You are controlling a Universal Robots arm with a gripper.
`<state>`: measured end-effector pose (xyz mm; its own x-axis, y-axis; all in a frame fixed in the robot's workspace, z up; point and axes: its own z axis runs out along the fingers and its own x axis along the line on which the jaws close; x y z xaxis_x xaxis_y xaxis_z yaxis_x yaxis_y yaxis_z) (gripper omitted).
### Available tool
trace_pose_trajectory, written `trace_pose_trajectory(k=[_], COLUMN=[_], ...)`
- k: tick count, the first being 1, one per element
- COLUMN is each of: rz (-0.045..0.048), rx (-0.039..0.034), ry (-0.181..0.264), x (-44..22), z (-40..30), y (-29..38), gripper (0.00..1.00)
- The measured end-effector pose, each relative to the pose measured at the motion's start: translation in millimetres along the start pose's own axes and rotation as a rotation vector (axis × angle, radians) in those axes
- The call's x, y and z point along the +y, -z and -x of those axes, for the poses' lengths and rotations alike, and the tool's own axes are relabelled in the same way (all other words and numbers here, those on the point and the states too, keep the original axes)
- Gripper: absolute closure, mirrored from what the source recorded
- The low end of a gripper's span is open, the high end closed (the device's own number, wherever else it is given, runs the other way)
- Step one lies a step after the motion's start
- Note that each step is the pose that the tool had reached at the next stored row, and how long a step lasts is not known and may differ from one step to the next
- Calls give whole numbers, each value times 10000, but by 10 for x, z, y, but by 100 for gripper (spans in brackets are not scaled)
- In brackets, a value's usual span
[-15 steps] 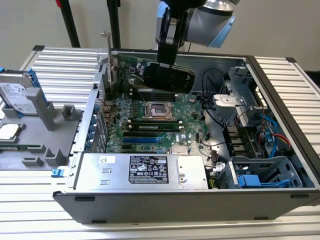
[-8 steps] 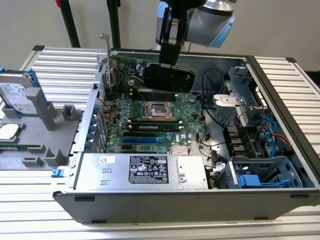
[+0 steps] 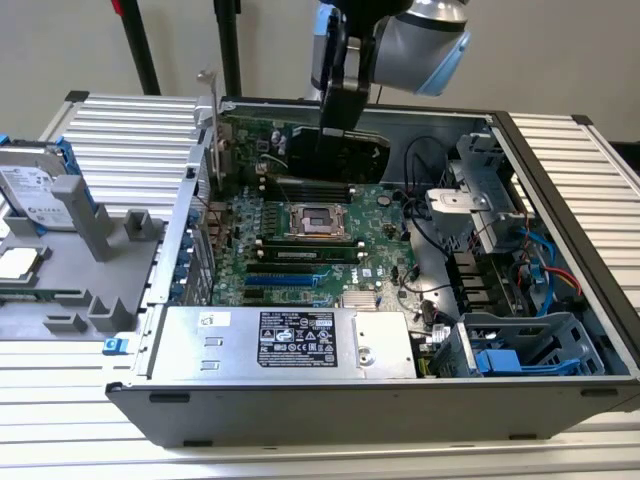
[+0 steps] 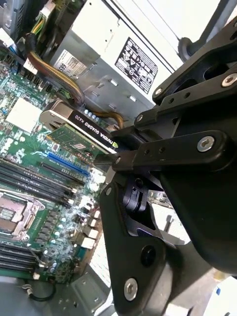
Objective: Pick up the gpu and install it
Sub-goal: 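Insert the gpu into the slot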
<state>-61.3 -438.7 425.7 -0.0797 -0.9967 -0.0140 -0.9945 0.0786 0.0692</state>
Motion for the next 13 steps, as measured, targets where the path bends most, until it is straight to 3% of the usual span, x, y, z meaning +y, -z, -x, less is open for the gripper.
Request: trace_pose_trajectory(k=[13], rz=[14], rx=[69], ry=[988], x=[0], z=[0], y=[0], gripper=[100])
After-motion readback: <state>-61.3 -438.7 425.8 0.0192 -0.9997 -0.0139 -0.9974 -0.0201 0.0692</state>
